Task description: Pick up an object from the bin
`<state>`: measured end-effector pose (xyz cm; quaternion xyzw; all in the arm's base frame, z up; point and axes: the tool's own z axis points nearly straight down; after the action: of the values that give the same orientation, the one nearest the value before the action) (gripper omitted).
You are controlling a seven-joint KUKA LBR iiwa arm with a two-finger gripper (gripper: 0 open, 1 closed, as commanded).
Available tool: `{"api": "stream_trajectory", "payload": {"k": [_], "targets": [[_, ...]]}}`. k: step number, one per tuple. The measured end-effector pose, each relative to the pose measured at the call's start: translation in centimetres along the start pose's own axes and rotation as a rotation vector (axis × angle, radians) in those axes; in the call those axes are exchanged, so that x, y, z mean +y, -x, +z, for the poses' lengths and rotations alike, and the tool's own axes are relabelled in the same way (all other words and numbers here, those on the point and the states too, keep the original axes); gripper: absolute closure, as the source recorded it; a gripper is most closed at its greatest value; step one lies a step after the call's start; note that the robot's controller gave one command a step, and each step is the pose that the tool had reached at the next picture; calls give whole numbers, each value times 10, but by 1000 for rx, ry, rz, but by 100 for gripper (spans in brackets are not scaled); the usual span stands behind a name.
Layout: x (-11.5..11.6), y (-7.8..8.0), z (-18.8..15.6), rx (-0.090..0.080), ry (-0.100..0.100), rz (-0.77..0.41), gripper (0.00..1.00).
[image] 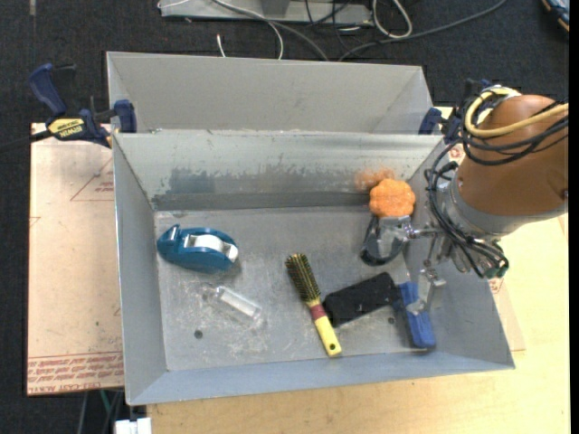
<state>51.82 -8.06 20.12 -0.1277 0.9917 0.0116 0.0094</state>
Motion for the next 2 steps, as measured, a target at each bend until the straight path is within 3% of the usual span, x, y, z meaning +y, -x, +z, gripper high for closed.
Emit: {"api": "stream_trajectory", "payload": {"k": [1,2], "targets": [[6,3,-16,-4,2,-3,0],[17,62,-4,-7,1,-64,0]]}}
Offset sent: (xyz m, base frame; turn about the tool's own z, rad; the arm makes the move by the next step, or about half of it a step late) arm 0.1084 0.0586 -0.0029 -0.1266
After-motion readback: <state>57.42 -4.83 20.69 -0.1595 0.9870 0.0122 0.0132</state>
